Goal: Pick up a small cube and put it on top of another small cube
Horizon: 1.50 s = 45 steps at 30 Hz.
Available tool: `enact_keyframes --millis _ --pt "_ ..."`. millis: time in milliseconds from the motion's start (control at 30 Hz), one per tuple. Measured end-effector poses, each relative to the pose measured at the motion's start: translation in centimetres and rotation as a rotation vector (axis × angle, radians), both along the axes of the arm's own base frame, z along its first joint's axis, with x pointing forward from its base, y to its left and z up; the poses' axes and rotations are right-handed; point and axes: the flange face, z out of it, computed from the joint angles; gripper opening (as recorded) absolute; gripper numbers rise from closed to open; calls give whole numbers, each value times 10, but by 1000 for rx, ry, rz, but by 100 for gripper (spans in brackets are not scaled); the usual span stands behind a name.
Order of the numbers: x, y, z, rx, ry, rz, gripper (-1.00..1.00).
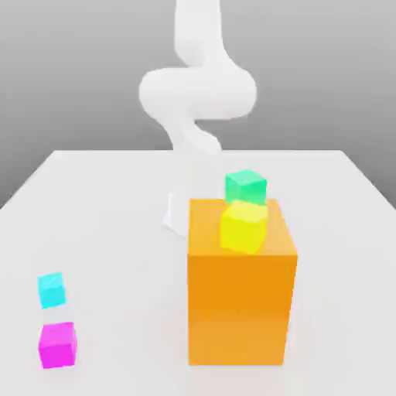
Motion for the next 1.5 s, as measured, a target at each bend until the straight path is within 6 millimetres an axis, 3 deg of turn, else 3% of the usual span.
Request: enact_keyframes --millis 200,433,533,667,867,1033,1067,1300,1433,1500 --pt "64 -51 -102 76 156 -286 0" --pt "94 -121 -232 190 314 -603 0" --pt "93 -150 -289 249 377 -736 0" --pt "75 -192 -364 344 454 -933 0" --pt "43 -212 -468 493 567 -1164 0" --pt "38 -215 -535 517 581 -1200 0" --pt "37 -215 -543 517 582 -1201 -100" --pt "37 -215 -542 517 580 -1201 -100" --pt "38 -215 -498 518 580 -1201 -100" --pt "27 -221 -480 536 568 -1268 -100"
